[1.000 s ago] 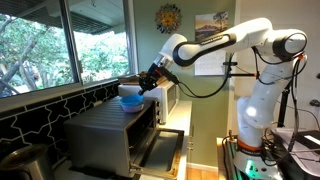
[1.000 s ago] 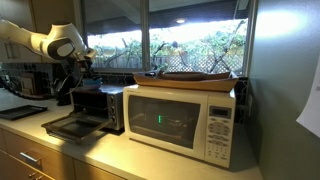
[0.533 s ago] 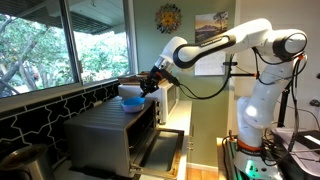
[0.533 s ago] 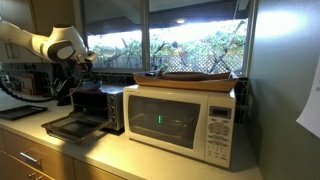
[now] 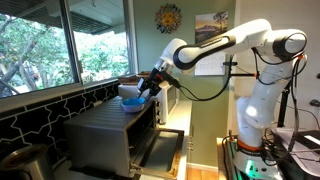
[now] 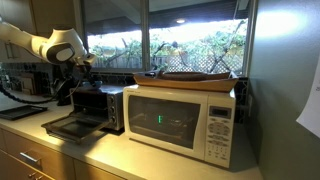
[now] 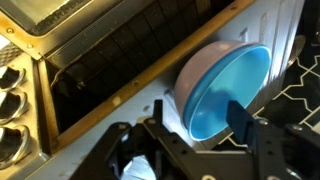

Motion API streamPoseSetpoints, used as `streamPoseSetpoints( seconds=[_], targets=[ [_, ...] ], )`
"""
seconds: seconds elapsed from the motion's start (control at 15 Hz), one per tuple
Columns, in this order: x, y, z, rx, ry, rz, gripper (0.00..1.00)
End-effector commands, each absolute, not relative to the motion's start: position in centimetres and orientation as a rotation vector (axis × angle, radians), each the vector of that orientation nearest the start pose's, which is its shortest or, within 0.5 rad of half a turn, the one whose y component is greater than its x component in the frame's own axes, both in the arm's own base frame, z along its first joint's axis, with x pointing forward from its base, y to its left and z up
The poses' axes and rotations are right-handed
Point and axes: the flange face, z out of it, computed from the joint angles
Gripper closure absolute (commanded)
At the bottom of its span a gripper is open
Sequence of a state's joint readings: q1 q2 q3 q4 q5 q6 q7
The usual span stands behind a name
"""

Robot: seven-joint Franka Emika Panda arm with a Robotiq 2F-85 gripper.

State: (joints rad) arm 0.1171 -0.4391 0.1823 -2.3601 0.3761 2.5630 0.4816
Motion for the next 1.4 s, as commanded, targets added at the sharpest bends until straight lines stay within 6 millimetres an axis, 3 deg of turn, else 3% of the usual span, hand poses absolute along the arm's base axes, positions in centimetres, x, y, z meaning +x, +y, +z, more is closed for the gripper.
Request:
streamPoseSetpoints(
  seconds=[0.0, 0.33, 0.53, 0.67, 1.07, 1.13, 1.2, 1.33],
  targets=[
    [44.0, 14.3, 55.7, -2.546, 0.540, -0.663, 0.57],
    [43.9, 14.3, 55.7, -2.555, 0.537, -0.659, 0.96],
    [43.9, 14.4, 55.6, -2.564, 0.532, -0.648, 1.00],
    [43.9, 14.4, 55.8, -2.579, 0.527, -0.647, 0.99],
    [43.0, 15.0, 59.0, -2.767, 0.420, -0.613, 0.99],
    [43.0, 15.2, 59.2, -2.796, 0.409, -0.598, 0.69],
    [43.1, 15.4, 59.3, -2.820, 0.392, -0.579, 0.68],
    [43.4, 15.9, 58.8, -2.838, 0.371, -0.548, 0.55]
  ],
)
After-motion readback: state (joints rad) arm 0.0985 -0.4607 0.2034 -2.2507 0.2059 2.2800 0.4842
